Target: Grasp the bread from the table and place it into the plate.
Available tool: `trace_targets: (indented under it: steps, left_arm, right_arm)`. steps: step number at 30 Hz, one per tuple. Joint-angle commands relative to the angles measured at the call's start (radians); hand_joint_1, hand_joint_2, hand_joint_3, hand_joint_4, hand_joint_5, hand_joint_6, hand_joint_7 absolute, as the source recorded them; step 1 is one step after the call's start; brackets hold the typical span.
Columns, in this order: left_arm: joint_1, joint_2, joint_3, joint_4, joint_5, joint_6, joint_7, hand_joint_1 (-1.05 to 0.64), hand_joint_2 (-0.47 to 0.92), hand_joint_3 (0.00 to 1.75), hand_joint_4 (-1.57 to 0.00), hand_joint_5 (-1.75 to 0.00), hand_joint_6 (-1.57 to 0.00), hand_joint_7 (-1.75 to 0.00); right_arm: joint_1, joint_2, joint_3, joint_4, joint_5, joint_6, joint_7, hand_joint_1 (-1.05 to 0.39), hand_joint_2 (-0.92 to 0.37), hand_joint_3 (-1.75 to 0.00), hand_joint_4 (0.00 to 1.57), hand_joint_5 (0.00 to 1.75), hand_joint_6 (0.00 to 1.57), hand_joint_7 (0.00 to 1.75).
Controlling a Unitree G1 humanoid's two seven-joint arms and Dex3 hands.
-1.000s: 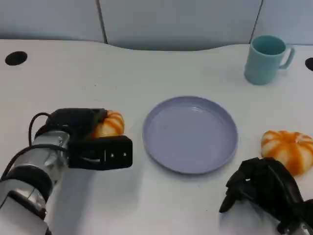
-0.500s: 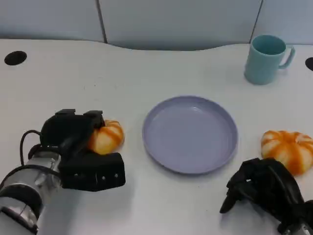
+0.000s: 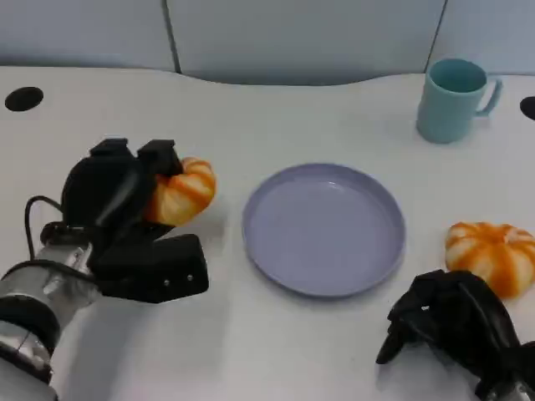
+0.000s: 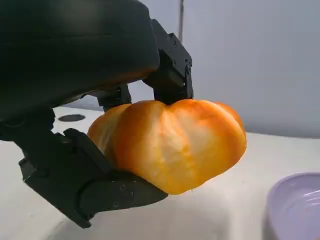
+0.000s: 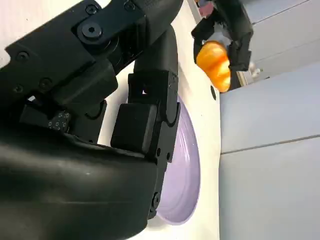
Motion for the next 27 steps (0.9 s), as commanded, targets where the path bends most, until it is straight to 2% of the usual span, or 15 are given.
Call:
trace_targets:
  steps: [1, 5, 10, 16, 20, 22, 27]
  left_arm:
    - [-0.065, 0.007, 0.005, -0.049, -0.008, -0.080, -0.022, -0.15, 0.55, 1.07, -0.88, -1.75, -0.67, -1.75]
    - [-0.074, -0.002, 0.010, -0.056, -0.017, -0.112, -0.044, -0.14, 0.55, 1.08, -0.90, -1.75, -0.69, -1.75]
    - [-0.121, -0.069, -0.048, -0.087, 0.019, -0.193, -0.106, -0.25, 0.59, 1.06, -0.92, -1.75, -0.72, -1.75]
    - [-0.148, -0.122, -0.072, -0.073, 0.027, -0.226, -0.158, -0.29, 0.63, 1.00, -0.92, -1.75, -0.73, -1.75]
    - [-0.159, -0.158, -0.076, -0.052, 0.011, -0.245, -0.240, -0.29, 0.56, 1.21, -0.98, -1.75, -0.79, -1.75]
    - [-0.161, -0.169, -0.084, -0.049, 0.023, -0.236, -0.252, -0.30, 0.54, 1.22, -0.98, -1.75, -0.79, -1.75]
    - [-0.165, -0.190, -0.097, -0.041, 0.037, -0.202, -0.295, -0.33, 0.59, 1.18, -0.99, -1.75, -0.78, -1.75]
  right_arm:
    - [0.004, -0.014, -0.002, -0.002, 0.018, 0.012, 0.010, -1.05, -0.63, 0.00, 1.57, 0.52, 1.57, 0.37]
    - [0.007, -0.015, -0.003, -0.006, 0.021, 0.019, 0.014, -1.05, -0.63, 0.00, 1.57, 0.52, 1.57, 0.37]
    - [0.021, -0.015, 0.012, -0.038, 0.000, 0.026, -0.014, -1.05, -0.62, 0.00, 1.57, 0.54, 1.57, 0.40]
    - [0.022, -0.015, 0.023, -0.037, 0.002, 0.026, -0.004, -1.05, -0.62, 0.00, 1.57, 0.54, 1.57, 0.40]
    - [0.030, -0.014, 0.035, -0.049, 0.000, 0.023, -0.004, -1.05, -0.63, 0.00, 1.57, 0.53, 1.57, 0.39]
    - [0.035, -0.013, 0.038, -0.054, 0.003, 0.025, -0.004, -1.05, -0.62, 0.00, 1.57, 0.52, 1.57, 0.38]
    - [0.039, -0.011, 0.041, -0.053, 0.011, 0.016, 0.013, -1.05, -0.62, 0.00, 1.57, 0.50, 1.57, 0.36]
